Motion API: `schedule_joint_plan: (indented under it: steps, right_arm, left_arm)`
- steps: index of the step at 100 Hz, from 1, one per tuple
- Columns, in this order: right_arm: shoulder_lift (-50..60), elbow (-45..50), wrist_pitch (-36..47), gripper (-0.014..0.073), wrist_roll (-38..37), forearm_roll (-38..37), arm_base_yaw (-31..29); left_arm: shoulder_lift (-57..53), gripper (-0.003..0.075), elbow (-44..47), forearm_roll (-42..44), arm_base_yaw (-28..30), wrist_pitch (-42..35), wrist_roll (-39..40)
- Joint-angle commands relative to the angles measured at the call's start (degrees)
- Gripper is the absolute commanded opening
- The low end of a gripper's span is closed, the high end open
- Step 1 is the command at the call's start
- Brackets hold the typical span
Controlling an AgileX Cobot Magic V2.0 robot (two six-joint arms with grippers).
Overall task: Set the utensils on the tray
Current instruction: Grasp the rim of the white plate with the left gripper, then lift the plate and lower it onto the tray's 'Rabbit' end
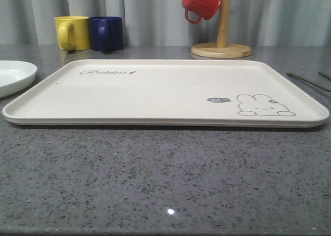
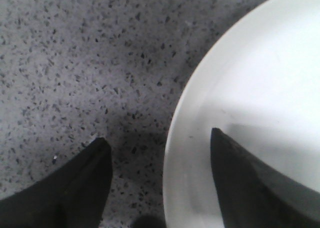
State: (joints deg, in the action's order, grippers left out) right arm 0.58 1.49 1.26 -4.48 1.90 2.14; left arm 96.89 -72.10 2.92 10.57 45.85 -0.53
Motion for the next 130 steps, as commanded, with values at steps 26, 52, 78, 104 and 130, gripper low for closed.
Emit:
schedule_joint_plan:
  steps: [26,52,78,104,130]
  right_arm:
    - [1.3,-1.0,4.8,-0.0068,0.5,-0.1,-0.4]
    - [1.3,-1.0,4.8,-0.0068,0.5,-0.1,-0.4]
    - [1.3,-1.0,4.8,-0.0068,0.5,-0.1,-0.4]
    - [1.3,-1.0,4.8,-0.0068,0.5,-0.1,-0.4]
    - [1.3,-1.0,4.8,-0.0068,0.5,-0.1,-0.4]
  left_arm:
    - [-0.4,-0.0013,-1.1,-0.1,0.0,-0.3,-0.8]
    - [-3.2,-0.0017,-1.5,-4.3,2.6,0.3,-3.2]
    - [-10.9,-0.0017,-4.6,-23.2,9.1,4.5,-16.2]
    - [-14.0,-0.0017,-10.0,-28.4,6.8,7.7,-18.4]
    - [-13.4,-0.0017,-11.0,-28.8,-5.1,7.4,-18.6]
